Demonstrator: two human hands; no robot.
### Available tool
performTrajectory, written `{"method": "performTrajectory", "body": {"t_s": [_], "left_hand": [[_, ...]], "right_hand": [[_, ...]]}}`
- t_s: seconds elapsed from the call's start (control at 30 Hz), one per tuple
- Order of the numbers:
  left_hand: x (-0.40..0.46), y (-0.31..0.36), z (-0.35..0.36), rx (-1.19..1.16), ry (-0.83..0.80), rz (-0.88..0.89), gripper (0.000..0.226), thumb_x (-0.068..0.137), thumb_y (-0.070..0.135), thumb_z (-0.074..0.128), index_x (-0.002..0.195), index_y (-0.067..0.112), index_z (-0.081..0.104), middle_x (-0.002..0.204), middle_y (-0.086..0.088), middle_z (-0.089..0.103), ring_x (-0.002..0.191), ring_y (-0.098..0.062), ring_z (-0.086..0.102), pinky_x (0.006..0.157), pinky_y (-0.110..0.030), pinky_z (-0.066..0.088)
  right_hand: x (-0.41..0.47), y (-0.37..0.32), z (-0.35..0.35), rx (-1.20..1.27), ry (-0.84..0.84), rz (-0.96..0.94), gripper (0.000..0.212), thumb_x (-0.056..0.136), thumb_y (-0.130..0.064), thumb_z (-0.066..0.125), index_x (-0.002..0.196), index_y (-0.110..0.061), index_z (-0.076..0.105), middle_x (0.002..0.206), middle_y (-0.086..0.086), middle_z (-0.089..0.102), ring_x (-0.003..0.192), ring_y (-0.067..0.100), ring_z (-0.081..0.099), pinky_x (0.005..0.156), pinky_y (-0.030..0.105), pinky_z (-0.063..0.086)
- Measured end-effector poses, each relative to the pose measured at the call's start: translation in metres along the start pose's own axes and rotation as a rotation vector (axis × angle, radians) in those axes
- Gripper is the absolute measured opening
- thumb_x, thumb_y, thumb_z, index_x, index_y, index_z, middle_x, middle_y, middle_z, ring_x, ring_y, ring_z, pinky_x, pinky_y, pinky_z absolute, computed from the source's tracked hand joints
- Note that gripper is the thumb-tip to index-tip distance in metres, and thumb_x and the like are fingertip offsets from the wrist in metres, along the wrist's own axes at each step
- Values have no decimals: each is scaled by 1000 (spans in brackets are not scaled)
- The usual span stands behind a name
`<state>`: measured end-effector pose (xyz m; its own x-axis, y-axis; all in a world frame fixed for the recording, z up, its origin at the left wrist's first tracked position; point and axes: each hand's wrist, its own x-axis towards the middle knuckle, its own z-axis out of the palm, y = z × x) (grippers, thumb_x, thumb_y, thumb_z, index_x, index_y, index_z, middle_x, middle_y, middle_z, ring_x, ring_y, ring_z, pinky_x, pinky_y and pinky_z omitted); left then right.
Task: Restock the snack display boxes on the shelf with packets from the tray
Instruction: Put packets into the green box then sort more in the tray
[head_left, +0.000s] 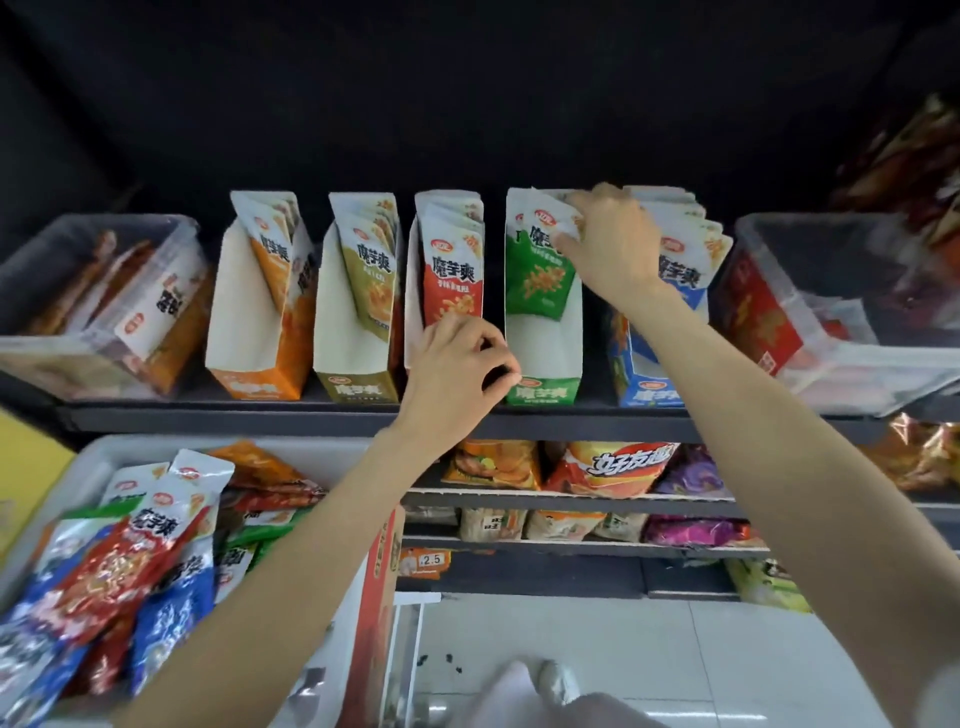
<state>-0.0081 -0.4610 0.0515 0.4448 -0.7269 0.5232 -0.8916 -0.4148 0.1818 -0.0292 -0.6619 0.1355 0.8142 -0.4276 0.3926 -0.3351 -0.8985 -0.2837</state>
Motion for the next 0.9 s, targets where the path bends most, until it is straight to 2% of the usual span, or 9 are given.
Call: {"method": "performTrajectory", "body": {"t_s": [0.1, 0.23, 0.33, 0.43, 0.53, 0.63, 0.7, 0.8, 0.9], "left_hand": [[1, 0, -1, -2, 1, -2, 19, 85, 37, 57, 79, 24, 70, 94, 3, 59, 98, -19, 43, 83, -37, 38], [2, -2, -2, -10, -17, 2, 23, 85, 39, 53, 79, 25, 71, 95, 4, 59, 98, -18, 42, 81, -31, 33], [2, -2, -3, -17, -27, 15, 27, 86, 41, 51, 82, 24, 71, 95, 4, 59, 99, -19, 44, 82, -34, 37], [1, -2, -4, -33, -44, 20, 28, 87, 41, 49, 87, 24, 72, 97, 3, 59, 101, -20, 45, 85, -37, 40], [-3, 0, -7, -66, -25, 6, 27, 89, 38, 52, 101, 22, 70, 102, 2, 60, 102, -23, 49, 86, -41, 44], [-14, 7, -20, -183, 134, -41, 24, 91, 30, 57, 106, 15, 69, 101, 0, 65, 99, -20, 55, 87, -35, 44], [-31, 7, -35, -295, 295, -124, 22, 92, 27, 56, 103, 12, 68, 98, 2, 67, 94, -15, 59, 84, -32, 45], [-77, -5, -59, -386, 476, -271, 22, 95, 25, 50, 99, 11, 65, 92, 5, 64, 83, -16, 61, 75, -34, 48], [-133, -33, -81, -363, 483, -486, 17, 94, 26, 47, 98, 17, 61, 86, 6, 62, 75, -16, 59, 69, -27, 46]], "right_hand": [[7, 1, 6, -35, -39, 14, 43, 87, -27, 65, 129, -19, 56, 121, 13, 50, 109, 33, 52, 71, 35, 40], [10, 2, 10, -18, 5, 18, 41, 82, -28, 71, 116, -13, 54, 120, 12, 48, 104, 32, 54, 68, 36, 39], [5, 3, 7, 26, 79, 13, 40, 80, -28, 73, 110, -14, 51, 116, 9, 49, 95, 29, 57, 62, 34, 39], [-12, 3, 4, 132, 204, 9, 35, 81, -26, 71, 108, -13, 53, 112, 7, 51, 92, 22, 57, 60, 29, 39], [-47, -3, -1, 269, 327, 43, 27, 84, -26, 68, 106, -13, 57, 103, 2, 55, 84, 13, 51, 61, 21, 34], [-95, -27, -4, 478, 373, 48, 18, 88, -21, 63, 103, -13, 58, 93, -4, 57, 73, 6, 46, 62, 11, 33], [-129, -52, -3, 586, 301, 23, 15, 91, -19, 61, 105, -14, 57, 90, -6, 59, 73, 4, 49, 65, 9, 36], [-170, -94, 5, 733, 69, -51, 18, 90, -16, 62, 108, -16, 58, 86, -7, 61, 75, 6, 56, 65, 10, 42], [-192, -130, 31, 722, -247, -171, 20, 89, -13, 63, 108, -19, 60, 90, -9, 63, 79, 5, 58, 68, 20, 50]]}}
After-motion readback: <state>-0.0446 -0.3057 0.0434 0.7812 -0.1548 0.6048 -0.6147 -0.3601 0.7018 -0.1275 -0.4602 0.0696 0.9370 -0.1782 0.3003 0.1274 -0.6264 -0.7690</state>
